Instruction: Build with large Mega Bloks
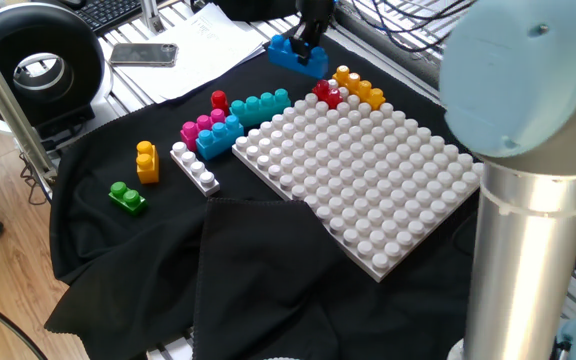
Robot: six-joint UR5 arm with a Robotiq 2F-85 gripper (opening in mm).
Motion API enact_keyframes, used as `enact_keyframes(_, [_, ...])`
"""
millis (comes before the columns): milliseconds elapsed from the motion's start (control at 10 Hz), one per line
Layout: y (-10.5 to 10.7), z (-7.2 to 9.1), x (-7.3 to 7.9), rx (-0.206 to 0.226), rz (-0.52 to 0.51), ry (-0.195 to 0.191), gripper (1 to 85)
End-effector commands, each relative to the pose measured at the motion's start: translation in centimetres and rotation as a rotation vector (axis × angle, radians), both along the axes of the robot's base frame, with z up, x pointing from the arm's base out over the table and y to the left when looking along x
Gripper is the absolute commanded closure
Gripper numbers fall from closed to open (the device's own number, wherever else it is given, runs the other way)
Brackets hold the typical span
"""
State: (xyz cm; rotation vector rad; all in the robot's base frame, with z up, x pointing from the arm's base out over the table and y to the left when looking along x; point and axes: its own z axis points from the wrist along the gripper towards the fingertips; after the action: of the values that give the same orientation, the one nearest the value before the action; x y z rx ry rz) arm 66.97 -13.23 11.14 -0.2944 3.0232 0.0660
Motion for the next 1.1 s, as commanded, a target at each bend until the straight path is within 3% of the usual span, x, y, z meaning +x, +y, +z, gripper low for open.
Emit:
enact_keyframes(0, [1.8,1.5,-3.0,0.079,-0.12,0.032,84.0])
enact_keyframes(200, [2.2,-0.3,-3.7,0.057,-0.144,-0.006,84.0])
enact_keyframes(400, [2.4,-2.6,-5.2,0.062,-0.153,-0.026,84.3])
enact_keyframes(600, [1.9,-3.2,-6.8,0.05,-0.154,0.014,84.3])
enact_keyframes(1000, [1.4,-3.6,-7.8,0.075,-0.166,0.04,84.3])
